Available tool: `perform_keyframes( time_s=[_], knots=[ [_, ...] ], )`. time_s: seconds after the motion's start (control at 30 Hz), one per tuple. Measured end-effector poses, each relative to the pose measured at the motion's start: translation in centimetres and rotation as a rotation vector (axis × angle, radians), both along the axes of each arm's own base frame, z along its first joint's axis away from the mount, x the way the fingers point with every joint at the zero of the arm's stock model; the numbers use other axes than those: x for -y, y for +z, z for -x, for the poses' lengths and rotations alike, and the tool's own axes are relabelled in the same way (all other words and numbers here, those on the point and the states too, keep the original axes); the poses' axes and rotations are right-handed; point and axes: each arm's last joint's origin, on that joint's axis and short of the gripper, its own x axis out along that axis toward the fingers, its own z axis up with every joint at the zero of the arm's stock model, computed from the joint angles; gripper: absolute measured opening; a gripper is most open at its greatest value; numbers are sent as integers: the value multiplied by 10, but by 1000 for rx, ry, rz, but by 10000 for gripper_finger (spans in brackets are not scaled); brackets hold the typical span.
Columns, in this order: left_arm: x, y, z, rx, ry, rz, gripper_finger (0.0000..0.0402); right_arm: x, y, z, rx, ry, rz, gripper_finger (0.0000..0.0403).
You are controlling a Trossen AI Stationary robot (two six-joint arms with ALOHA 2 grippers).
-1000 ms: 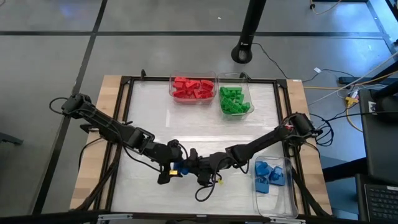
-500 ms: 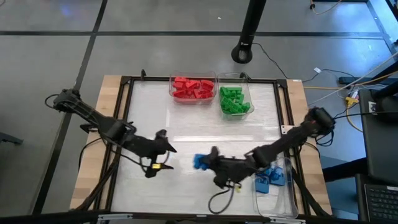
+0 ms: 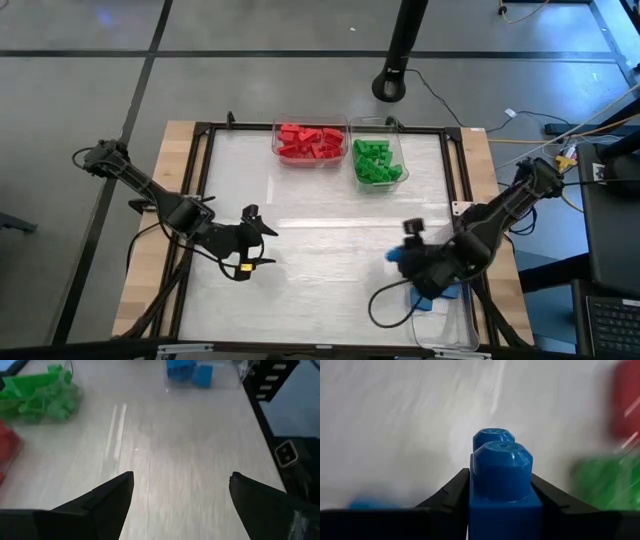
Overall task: Sort blocks
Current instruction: Put the blue game piece into the bottom transparent bin, then return to Home Position
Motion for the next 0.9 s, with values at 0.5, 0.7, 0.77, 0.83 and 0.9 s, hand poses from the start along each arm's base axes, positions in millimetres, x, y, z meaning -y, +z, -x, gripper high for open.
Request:
perform_keyframes(
  time_s=[0.5, 0.7, 0.77, 0.83, 0.9],
  knots=[
    [-1, -13, 2, -33, 30, 22, 313, -26, -51, 61, -432, -443, -290, 171],
    [-1, -13, 2, -33, 28, 19, 313, -26, -52, 61, -496, -479, -328, 253],
    [-1, -13, 2, -33, 26, 16, 313, -25, -48, 58, -540, -483, -364, 277],
    [-2, -13, 2, -32, 26, 16, 313, -23, -40, 55, -583, -496, -404, 294],
    [-3, -13, 1, -30, 28, 13, 313, -19, -28, 50, -600, -510, -456, 305]
  ],
)
